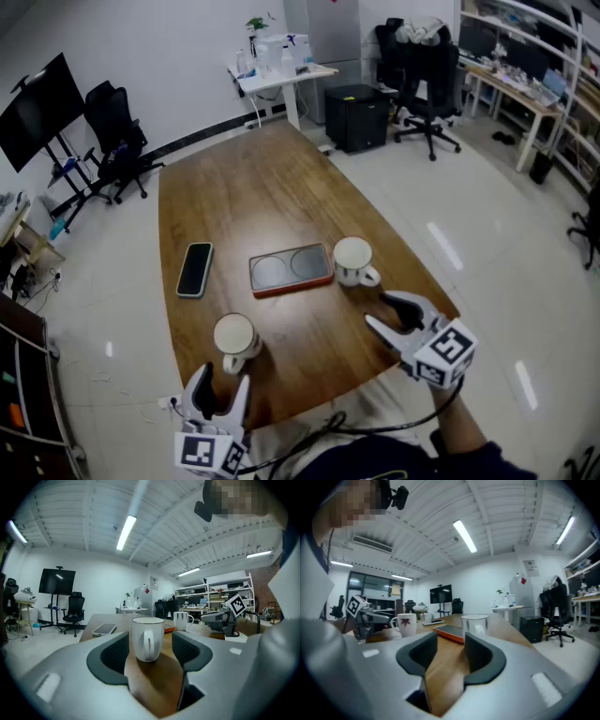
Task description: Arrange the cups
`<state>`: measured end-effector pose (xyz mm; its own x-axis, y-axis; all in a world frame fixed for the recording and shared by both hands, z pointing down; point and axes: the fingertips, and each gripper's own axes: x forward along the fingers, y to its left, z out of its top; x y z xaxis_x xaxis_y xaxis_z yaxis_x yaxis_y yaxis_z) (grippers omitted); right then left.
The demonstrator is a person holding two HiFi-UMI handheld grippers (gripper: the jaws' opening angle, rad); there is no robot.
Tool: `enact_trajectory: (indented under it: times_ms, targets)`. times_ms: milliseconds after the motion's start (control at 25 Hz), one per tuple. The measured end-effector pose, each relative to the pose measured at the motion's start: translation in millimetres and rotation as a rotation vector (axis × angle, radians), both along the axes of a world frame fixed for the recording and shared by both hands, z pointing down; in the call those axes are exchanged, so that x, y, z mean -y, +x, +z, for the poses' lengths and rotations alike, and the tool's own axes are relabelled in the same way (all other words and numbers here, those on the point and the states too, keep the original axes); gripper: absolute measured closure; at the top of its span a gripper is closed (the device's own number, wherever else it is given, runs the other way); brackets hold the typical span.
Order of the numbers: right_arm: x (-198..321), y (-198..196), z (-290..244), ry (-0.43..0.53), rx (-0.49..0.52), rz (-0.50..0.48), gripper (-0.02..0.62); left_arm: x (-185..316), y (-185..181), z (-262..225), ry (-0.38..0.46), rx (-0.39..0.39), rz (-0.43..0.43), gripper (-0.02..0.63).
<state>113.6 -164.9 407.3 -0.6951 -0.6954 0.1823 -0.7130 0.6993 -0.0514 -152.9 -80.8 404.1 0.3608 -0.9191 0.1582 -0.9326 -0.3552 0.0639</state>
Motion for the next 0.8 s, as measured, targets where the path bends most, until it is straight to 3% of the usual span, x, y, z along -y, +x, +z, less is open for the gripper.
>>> enact_trajectory:
  times_ms: [120, 160, 200, 240, 360, 560, 640, 800]
  targets:
    - [-24.8, -36.6, -11.3, 0.120, -0.010, -0.159, 0.569, -3.6, -11.9, -0.6, -0.003, 0.003, -0.039, 0.355]
    - [-29.6, -48.8, -12.7, 0.121, -0.012, -0.205, 0.600, -2.5, -14.7, 1.3, -0.020, 0.009, -0.038, 0.416]
    - [-32.1, -59.9, -12.1, 0.103, -0.010, -0.247, 0.600, -1.4, -17.1, 4.1, -0.042, 0.017, -0.032, 0.541]
    - [-32.8, -69.3, -10.2, 0.077, -0.004, -0.284, 0.600, -1.0, -19.6, 7.8, -0.066, 0.025, -0.026, 0.604]
    - [-28.3, -84.5, -0.7, 0.015, 0.003, -0.346, 0.600, -6.4, -29.7, 19.4, -0.139, 0.031, -0.015, 0.606]
    - [-17.7, -85.0, -0.5, 0.003, 0.004, -0.325, 0.600, -10.7, -29.9, 26.1, -0.192, 0.090, 0.045, 0.604]
    - [-15.9, -84.2, -0.7, 0.008, 0.013, -0.315, 0.600, -9.5, -25.0, 33.6, -0.207, 0.176, 0.043, 0.606]
    - [-15.3, -84.4, 0.8, 0.009, 0.008, -0.314, 0.600, -10.9, -12.4, 50.0, -0.227, 0.421, 0.022, 0.606]
